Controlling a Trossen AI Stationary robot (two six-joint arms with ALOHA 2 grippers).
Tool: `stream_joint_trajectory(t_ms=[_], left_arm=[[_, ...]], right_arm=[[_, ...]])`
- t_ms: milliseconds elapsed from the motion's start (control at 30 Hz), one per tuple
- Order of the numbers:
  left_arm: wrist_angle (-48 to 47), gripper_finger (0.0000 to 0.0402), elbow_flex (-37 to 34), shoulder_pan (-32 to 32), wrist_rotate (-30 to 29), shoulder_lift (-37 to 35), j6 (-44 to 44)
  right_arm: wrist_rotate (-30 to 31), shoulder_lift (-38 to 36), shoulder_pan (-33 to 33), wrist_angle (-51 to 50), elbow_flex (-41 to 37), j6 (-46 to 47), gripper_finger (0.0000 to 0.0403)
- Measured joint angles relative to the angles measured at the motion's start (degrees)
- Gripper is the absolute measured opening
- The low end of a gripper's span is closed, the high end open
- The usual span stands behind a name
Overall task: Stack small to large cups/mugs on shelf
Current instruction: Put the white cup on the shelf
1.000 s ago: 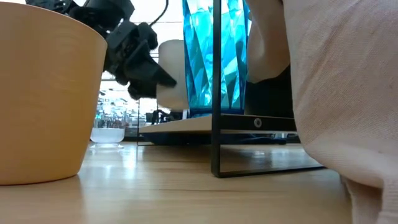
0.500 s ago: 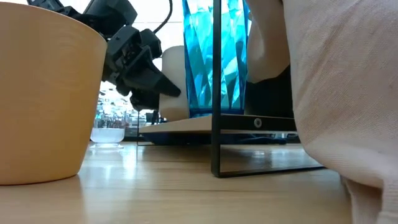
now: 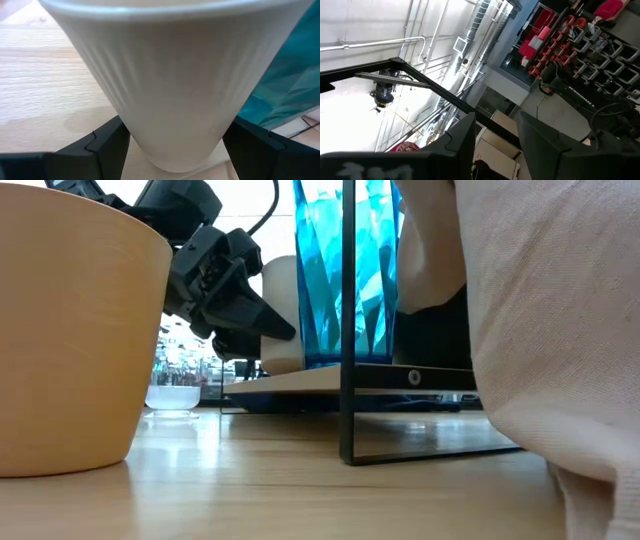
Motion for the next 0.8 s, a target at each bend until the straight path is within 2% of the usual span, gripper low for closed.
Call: stream_joint_trajectory(t_ms=[300, 800], left_arm=[[1.73, 0.0318, -0.02, 0.0, 0.07, 0.17, 0.29], [-1.12, 0.0321, -0.02, 0.04, -2.16, 0.13, 3.88]], right_arm=[[0.0, 0.0, 0.0, 0.0, 0.0, 0.02, 0.0137], [0.0, 0.0, 0.0, -0.02, 0.0, -0.02, 0.0137]])
